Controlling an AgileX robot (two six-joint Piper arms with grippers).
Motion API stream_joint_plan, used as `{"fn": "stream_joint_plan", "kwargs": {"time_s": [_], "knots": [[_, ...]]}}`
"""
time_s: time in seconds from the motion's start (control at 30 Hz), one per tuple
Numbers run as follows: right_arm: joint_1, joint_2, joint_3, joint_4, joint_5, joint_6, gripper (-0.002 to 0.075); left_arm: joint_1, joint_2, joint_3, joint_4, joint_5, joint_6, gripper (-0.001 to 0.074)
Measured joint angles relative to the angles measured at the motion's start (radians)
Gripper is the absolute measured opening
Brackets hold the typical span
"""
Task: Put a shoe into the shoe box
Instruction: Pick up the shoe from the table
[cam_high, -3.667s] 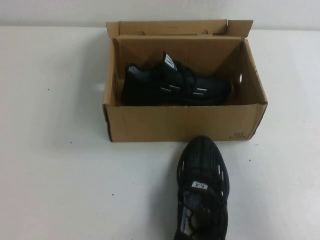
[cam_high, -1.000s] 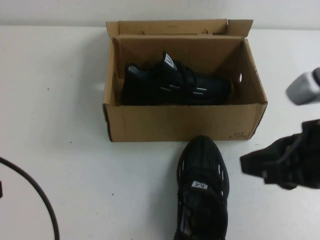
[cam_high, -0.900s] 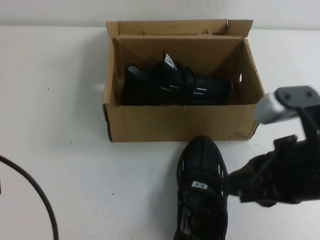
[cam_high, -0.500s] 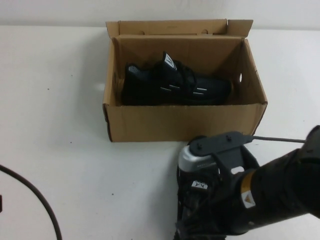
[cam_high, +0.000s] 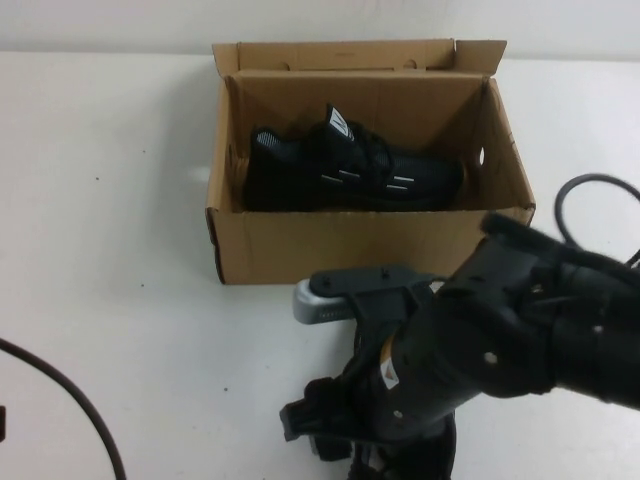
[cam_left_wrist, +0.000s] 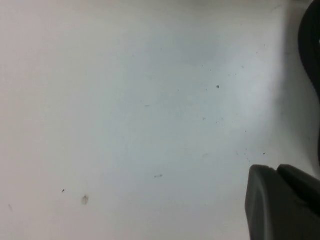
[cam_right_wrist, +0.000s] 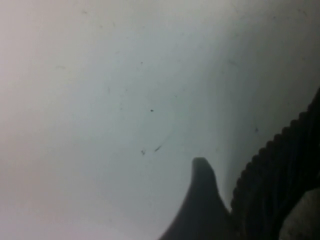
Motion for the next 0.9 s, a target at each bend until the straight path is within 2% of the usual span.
{"fn": "stream_joint_plan", "kwargs": {"time_s": [0.27, 0.3, 0.37, 0.43, 0.53, 0.73, 0.9], "knots": [[0.0, 0.104, 0.0, -0.093, -0.028, 0.081, 0.043, 0.0, 0.0, 0.0, 0.0, 0.011, 0.0, -0.0004], [0.0, 0.113, 0.0, -0.103, -0.032, 0.081, 0.0391, 0.0, 0.0, 0.0, 0.0, 0.012, 0.0, -0.0004], [0.0, 0.131, 0.0, -0.121, -0.03, 0.05, 0.0214, 0.0, 0.0, 0.0, 0.0, 0.012, 0.0, -0.0004], [0.0, 0.135, 0.0, -0.129, -0.021, 0.018, 0.0097, 0.0, 0.0, 0.0, 0.0, 0.013, 0.0, -0.0004], [0.0, 0.135, -0.002, -0.141, -0.007, 0.0, 0.002, 0.0, 0.0, 0.0, 0.0, 0.013, 0.0, -0.0004], [0.002, 0.082, -0.016, -0.167, 0.076, -0.095, -0.0007, 0.0, 0.0, 0.0, 0.02, 0.015, 0.002, -0.0004], [0.002, -0.015, -0.067, -0.183, 0.178, -0.308, -0.0008, 0.0, 0.0, 0.0, -0.053, 0.054, 0.011, -0.0004]]}}
